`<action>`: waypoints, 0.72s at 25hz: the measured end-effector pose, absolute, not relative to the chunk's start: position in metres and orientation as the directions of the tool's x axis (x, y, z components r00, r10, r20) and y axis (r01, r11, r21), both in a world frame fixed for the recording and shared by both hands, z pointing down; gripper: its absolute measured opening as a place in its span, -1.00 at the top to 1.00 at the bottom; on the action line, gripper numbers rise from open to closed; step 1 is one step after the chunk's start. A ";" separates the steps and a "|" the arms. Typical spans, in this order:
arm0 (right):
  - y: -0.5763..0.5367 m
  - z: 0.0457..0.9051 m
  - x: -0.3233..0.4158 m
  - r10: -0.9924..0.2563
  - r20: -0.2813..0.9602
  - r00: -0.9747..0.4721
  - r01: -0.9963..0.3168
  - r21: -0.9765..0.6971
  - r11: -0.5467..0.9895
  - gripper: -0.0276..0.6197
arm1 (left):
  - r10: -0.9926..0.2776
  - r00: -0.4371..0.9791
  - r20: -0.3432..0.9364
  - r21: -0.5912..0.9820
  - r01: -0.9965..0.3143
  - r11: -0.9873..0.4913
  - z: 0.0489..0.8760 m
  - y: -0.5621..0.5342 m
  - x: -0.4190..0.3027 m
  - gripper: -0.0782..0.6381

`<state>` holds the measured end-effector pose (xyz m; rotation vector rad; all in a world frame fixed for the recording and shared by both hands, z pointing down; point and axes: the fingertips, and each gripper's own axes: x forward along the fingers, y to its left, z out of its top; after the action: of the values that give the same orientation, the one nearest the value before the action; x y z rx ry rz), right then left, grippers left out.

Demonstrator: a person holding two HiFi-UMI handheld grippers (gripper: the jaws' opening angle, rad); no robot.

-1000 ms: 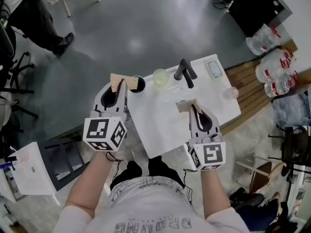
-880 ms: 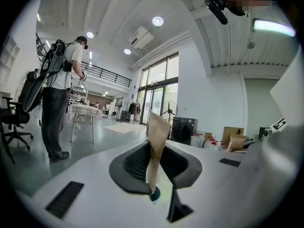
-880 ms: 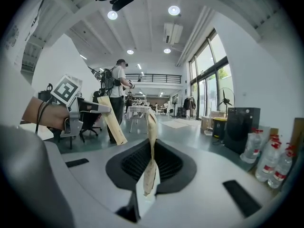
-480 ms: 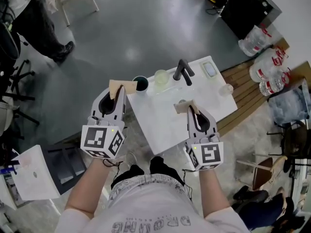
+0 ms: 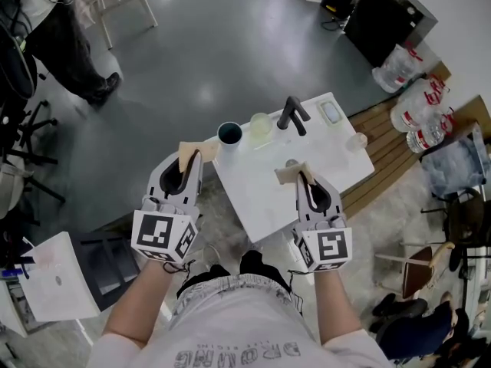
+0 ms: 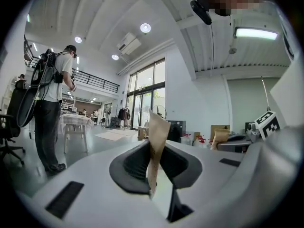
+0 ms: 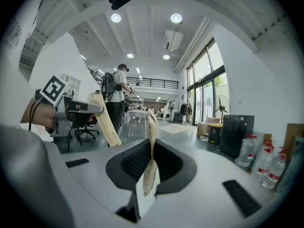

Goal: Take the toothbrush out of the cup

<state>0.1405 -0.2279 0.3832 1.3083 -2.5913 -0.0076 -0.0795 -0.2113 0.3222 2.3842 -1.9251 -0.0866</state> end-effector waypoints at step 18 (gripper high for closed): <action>-0.208 0.381 0.098 -0.763 0.222 -0.608 -0.759 0.121 0.640 0.82 | -0.971 0.232 0.050 0.049 -0.972 -0.230 0.344 -0.180 -0.101 0.61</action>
<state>0.0981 -0.2085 0.3811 1.2345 -2.6085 -0.0209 -0.1013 -0.1805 0.3443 2.4103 -1.9046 0.0135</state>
